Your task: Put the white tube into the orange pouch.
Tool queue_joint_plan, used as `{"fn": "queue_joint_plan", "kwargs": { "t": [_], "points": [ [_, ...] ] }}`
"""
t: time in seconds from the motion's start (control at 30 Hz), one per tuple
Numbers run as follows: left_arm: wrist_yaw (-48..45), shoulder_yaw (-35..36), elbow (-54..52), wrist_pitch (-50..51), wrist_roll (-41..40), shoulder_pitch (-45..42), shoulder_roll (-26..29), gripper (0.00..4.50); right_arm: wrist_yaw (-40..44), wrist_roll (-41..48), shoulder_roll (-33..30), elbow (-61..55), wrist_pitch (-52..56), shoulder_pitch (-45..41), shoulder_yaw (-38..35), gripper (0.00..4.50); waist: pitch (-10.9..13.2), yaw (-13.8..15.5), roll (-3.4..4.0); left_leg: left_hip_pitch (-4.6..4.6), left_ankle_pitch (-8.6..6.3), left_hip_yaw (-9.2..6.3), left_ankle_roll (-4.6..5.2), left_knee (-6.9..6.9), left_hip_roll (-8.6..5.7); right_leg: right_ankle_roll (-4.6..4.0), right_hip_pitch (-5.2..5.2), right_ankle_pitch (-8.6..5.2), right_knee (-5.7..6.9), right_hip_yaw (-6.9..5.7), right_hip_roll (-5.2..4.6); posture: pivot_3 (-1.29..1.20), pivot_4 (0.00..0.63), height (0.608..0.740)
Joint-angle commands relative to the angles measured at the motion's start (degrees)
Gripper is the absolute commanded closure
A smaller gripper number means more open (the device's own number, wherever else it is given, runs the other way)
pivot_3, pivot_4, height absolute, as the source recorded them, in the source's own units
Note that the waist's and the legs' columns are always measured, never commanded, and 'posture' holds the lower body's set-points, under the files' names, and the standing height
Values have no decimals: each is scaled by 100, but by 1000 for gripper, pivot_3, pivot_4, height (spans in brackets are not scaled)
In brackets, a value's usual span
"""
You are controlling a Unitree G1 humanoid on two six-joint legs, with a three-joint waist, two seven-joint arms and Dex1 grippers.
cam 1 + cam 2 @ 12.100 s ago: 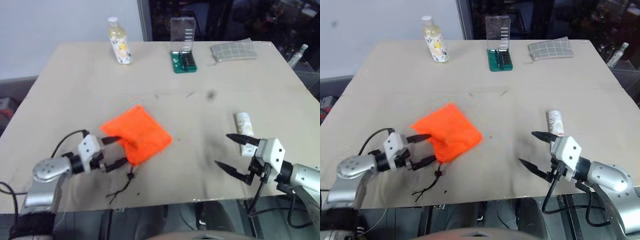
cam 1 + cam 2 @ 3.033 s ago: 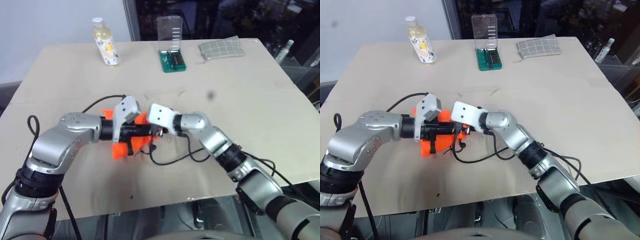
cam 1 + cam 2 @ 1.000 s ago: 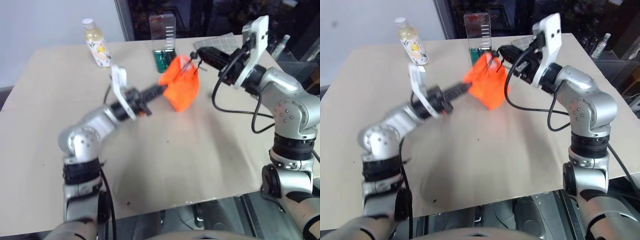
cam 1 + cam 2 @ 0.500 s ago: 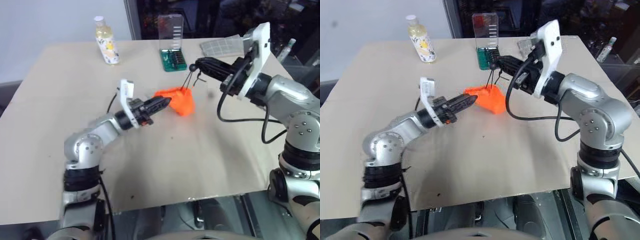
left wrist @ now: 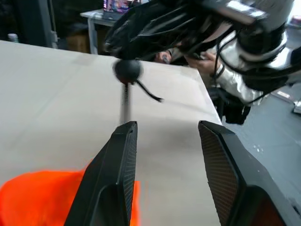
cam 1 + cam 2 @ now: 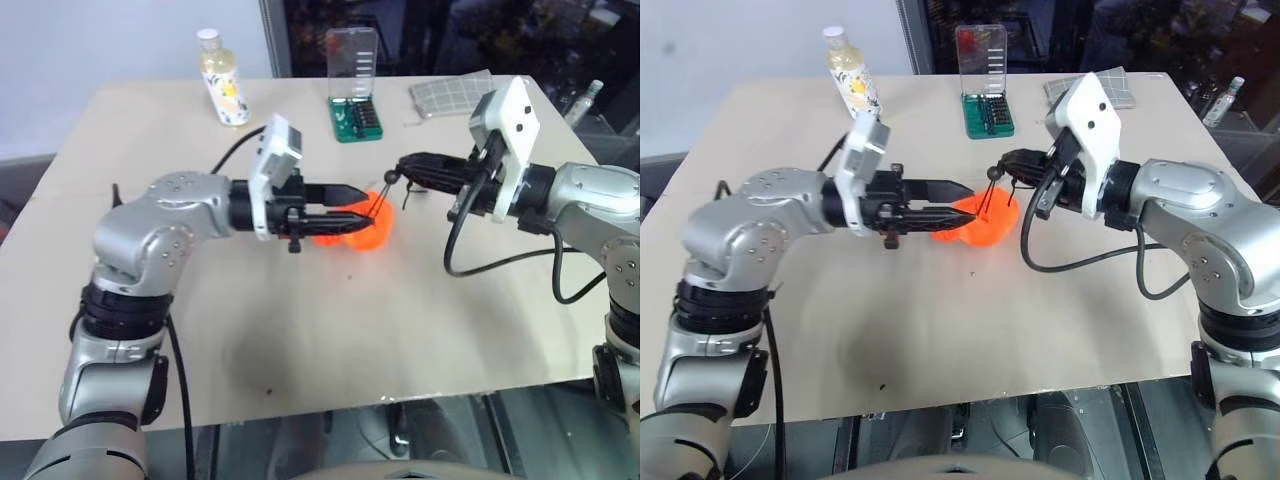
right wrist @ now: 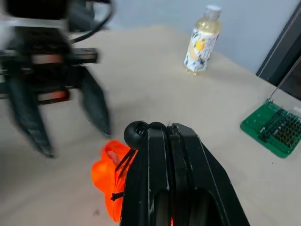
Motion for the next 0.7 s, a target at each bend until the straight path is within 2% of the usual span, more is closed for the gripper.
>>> {"fn": "queue_joint_plan", "kwargs": {
  "t": [0.03, 0.3, 0.6, 0.7],
  "points": [
    [94, -17, 84, -328, 256, -215, -221, 2407, 26, 52, -119, -308, -24, -24, -57, 4500, 0, -3, 0, 1, 0, -2, 0, -1, 2, 0, -1, 0, 2, 0, 3, 0, 150, 740],
    [159, 105, 348, -362, 340, -485, -516, 2407, -25, 78, -184, -522, 60, 64, 27, 4500, 0, 8, 0, -3, 0, -5, 0, 3, 0, 1, 0, 0, 1, 0, 1, 0, 150, 740],
    [-27, 72, 202, -225, 214, -450, -540, 2407, -110, 93, -152, -614, 112, 132, 34, 4500, 0, 11, 0, -2, 0, -7, 0, 5, 0, 1, 1, 0, 3, -1, 1, 0, 150, 740],
    [-70, 46, 166, -181, 189, -435, -529, 3698, -137, 107, -140, -636, 130, 147, 25, 4500, 0, 11, 0, -3, 0, -7, 0, 7, 0, 1, 1, 0, 3, -1, 1, 0, 150, 740]
  ]
}}
